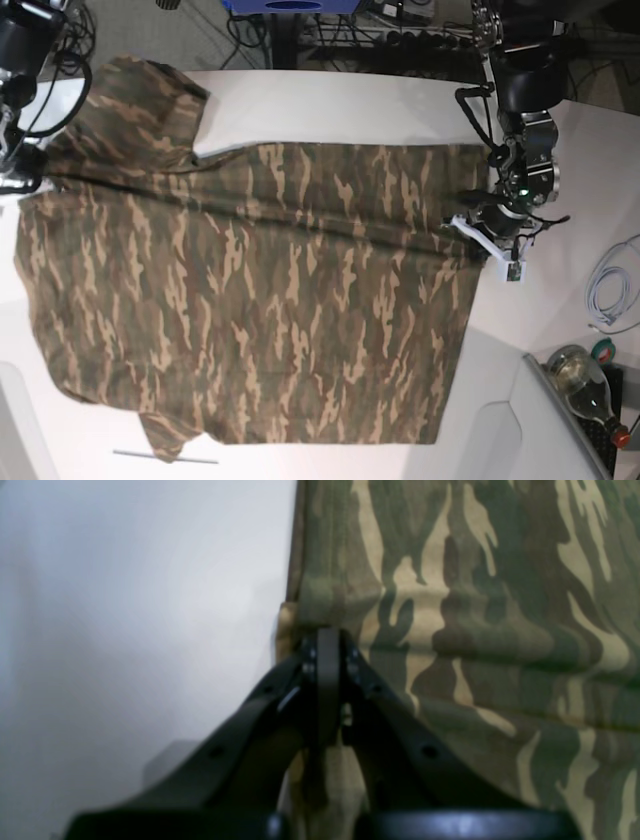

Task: Layout the t-shirt on the table in an organized manner, then fold the t-shirt properly
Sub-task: 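Regrasp the shirt's collar-side corners with both grippers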

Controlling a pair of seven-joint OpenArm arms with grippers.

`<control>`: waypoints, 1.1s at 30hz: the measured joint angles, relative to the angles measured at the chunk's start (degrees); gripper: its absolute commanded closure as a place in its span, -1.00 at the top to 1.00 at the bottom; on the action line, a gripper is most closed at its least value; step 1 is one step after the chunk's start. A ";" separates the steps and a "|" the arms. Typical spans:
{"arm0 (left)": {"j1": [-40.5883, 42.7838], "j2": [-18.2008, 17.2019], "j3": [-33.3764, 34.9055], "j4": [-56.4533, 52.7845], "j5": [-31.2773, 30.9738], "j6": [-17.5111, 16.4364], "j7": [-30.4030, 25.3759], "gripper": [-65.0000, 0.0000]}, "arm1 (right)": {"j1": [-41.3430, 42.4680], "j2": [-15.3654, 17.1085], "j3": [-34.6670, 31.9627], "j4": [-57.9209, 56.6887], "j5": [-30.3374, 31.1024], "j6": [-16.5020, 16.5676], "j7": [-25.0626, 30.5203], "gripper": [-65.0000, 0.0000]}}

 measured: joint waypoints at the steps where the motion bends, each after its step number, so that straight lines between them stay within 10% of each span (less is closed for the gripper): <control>1: 0.11 0.02 0.00 0.52 0.13 0.37 0.26 -1.00 | -2.10 -1.36 0.17 2.89 -0.50 -0.42 0.00 -0.98; 13: 13.57 -0.28 0.24 27.52 -8.20 0.70 15.08 -1.00 | -9.42 -5.09 -0.17 25.11 0.07 -0.02 -5.31 -0.98; 33: 18.80 -0.22 2.67 22.86 -8.87 0.44 11.67 -1.00 | -7.78 -5.79 -9.27 10.56 0.00 -0.04 2.23 -0.98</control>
